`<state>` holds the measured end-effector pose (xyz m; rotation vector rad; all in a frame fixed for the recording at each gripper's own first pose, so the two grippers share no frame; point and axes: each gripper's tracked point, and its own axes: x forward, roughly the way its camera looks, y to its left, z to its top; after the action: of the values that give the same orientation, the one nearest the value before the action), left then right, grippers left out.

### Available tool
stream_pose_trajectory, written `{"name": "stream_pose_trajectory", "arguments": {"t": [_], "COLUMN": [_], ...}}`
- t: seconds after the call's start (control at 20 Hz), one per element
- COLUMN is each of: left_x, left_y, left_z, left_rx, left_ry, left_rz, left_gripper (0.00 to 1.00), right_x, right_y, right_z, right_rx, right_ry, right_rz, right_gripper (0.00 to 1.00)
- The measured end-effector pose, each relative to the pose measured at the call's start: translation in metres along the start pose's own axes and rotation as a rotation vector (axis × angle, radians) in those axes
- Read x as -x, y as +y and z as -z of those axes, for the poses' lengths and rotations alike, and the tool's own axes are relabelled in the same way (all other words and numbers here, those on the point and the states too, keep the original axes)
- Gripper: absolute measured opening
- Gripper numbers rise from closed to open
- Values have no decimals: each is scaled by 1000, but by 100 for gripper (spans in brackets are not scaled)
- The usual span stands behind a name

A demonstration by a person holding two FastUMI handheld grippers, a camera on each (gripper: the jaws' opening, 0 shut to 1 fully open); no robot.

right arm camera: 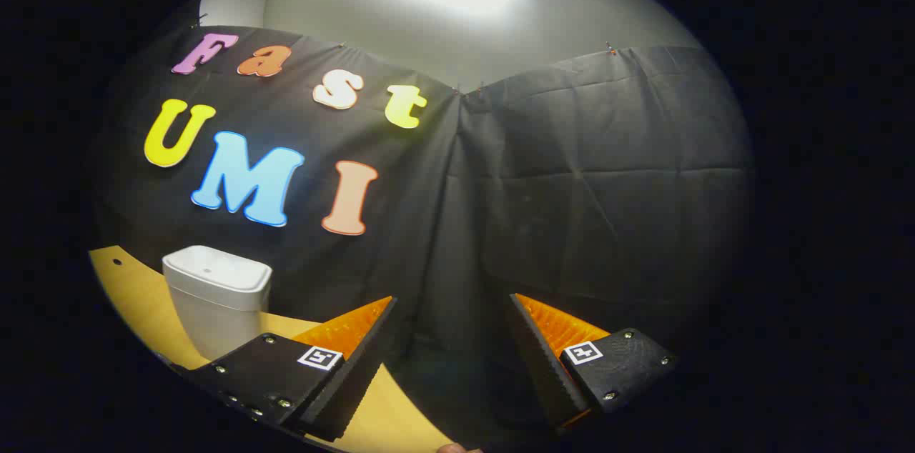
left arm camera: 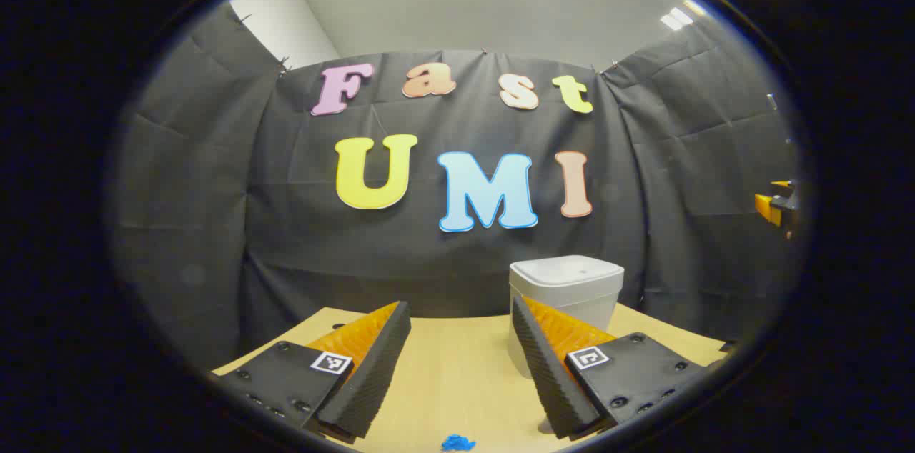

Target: Press the lid of the desktop garbage bin to open it, pick up the crumpled paper on the desktop and throw it into the bin, then pick up the pop can on the desktop and drop it into the bin, and finally close the garbage bin lid.

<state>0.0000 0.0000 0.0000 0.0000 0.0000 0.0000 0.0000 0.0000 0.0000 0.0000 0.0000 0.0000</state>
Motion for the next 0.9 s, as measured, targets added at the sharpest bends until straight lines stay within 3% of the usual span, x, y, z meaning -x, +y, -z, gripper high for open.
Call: {"name": "stream_pose_trajectory", "arguments": {"t": [0.2, 0.4, 0.7, 0.9], "left_x": [20, 40, 61, 63], "left_y": [-9, -19, -31, -11], "left_z": [-9, -23, -41, -45], "left_rx": [0, -4, -3, 19], "left_ry": [-4, -23, -40, -37], "left_rz": [-56, -91, -99, -128], "left_gripper": [94, 94, 96, 96], "right_x": [21, 46, 78, 92], "right_y": [-42, -28, 49, 111], "right_z": [-12, -32, -56, -66], "right_rx": [47, 23, -6, 4], "right_ry": [-36, -53, -43, -58], "right_rz": [20, -79, -289, -428], "right_gripper": [97, 100, 97, 97]}}
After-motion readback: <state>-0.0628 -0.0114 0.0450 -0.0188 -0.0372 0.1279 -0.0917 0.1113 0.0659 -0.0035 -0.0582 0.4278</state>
